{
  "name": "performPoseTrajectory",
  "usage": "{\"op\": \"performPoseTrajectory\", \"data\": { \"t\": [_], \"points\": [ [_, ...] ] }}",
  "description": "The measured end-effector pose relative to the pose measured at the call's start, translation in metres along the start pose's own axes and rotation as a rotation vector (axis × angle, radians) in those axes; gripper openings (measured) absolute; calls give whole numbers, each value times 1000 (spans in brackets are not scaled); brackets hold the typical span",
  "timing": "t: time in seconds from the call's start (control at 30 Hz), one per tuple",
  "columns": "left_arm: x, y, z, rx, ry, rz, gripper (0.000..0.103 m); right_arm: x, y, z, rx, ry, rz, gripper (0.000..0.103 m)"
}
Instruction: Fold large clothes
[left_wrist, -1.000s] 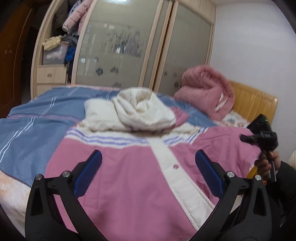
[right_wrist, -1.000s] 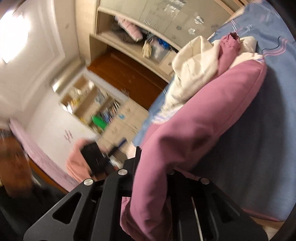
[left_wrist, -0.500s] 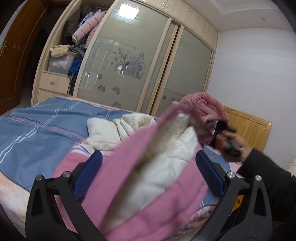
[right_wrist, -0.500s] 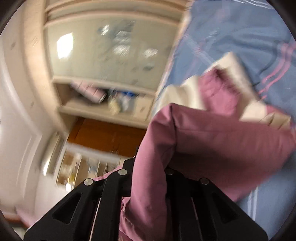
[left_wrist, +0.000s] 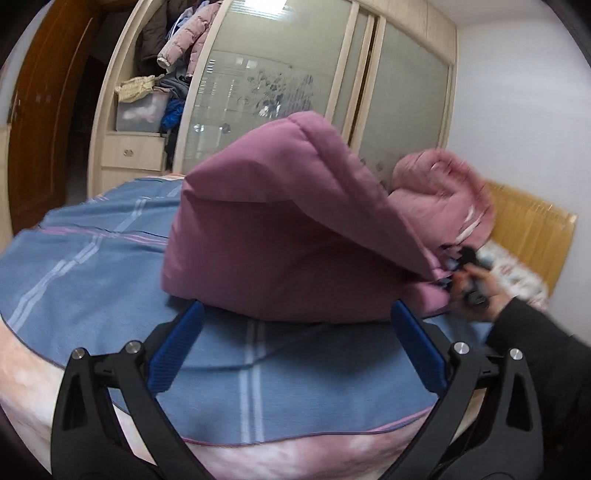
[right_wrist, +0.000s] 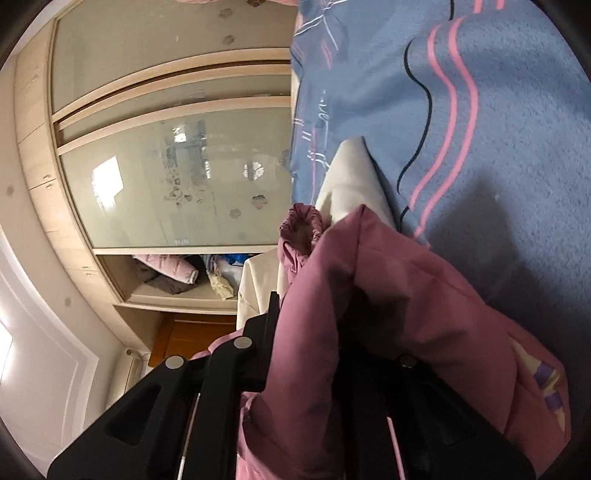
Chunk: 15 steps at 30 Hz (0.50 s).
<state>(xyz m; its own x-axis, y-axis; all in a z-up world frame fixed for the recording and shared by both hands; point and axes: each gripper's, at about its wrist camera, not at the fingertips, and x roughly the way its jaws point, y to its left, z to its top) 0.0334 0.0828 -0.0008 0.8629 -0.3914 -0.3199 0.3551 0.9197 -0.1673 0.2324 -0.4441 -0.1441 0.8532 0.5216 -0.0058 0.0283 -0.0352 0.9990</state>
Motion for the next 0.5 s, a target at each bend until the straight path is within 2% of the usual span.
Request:
{"op": "performPoseTrajectory", "data": {
  "t": [0.1, 0.13, 0.2, 0.23, 0.37, 0.43, 0.5],
  "points": [
    [14, 6, 14, 81, -4, 77, 101, -7, -4, 3, 19, 10, 31, 9],
    [16, 6, 22, 134, -30, 123, 101, -6, -3, 3, 23, 15, 37, 9],
    [21, 6, 34, 218, -53, 138, 101, -6, -3, 3, 25, 19, 42, 9],
    [28, 5, 40, 277, -38, 144, 101, -6, -2, 2, 25, 22, 44, 9],
    [67, -9, 56, 642, 9, 207, 101, -7, -3, 0, 33, 32, 51, 10],
    [73, -20, 59, 766, 1, 237, 101, -7, -1, 0, 30, 33, 53, 10],
    [77, -32, 64, 913, -14, 233, 101, -9, -1, -2, 33, 35, 56, 10]
  ]
}}
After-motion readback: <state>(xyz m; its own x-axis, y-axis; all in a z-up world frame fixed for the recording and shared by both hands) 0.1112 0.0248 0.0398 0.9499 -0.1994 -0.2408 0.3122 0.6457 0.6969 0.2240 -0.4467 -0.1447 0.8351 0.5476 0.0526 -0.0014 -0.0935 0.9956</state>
